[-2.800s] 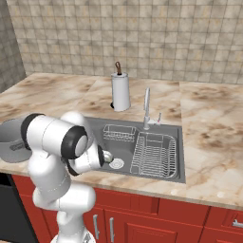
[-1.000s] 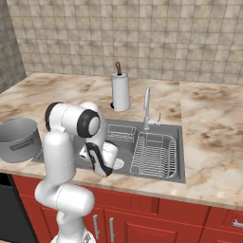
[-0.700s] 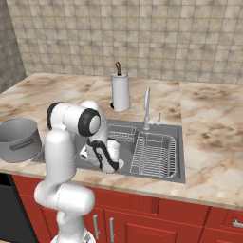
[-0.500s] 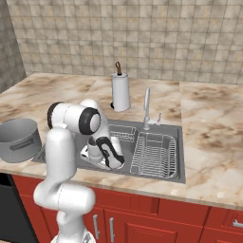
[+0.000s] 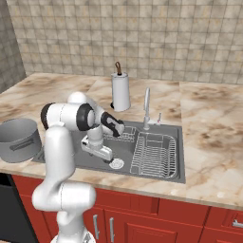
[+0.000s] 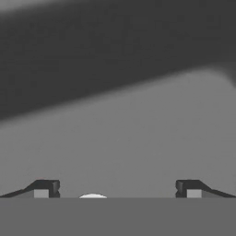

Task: Dump the broccoli from the pot into the sink. Then turn on the water and wash the broccoli. Then turn off the water and put the broccoli back in the pot.

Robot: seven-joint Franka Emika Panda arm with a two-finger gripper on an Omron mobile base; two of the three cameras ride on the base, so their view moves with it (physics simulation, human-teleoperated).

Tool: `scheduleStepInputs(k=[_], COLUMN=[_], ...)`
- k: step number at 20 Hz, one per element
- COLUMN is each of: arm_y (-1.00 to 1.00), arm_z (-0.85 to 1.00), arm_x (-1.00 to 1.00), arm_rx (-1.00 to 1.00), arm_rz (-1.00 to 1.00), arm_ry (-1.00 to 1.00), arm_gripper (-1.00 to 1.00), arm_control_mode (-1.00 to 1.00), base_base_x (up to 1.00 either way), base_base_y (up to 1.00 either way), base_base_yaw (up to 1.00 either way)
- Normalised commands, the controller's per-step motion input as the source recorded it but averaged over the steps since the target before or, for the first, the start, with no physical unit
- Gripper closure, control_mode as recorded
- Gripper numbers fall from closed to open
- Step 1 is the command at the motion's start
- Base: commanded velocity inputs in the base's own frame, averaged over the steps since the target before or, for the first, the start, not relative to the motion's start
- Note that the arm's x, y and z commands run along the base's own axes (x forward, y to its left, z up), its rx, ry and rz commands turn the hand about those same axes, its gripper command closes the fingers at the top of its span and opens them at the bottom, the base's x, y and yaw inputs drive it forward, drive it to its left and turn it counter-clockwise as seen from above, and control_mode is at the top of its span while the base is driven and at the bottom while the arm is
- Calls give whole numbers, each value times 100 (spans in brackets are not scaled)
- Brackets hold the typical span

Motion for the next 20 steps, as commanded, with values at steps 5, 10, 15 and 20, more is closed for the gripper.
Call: scheduleStepInputs(k=[5,10,15,20], arm_y=[0,-27,-21,0], arm_z=[16,0,0,-16], arm_x=[30,13,31,12], arm_rx=[-9,-10,-13,-5], arm_rz=[0,0,0,0], arm_ry=[14,13,1,-7], arm_gripper=[-100,-100,-100,-100], arm_control_mode=[-100,-100,-100,-100], base_base_x=[0,0,0,0], base_base_y=[0,0,0,0], base_base_yaw=[0,0,0,0])
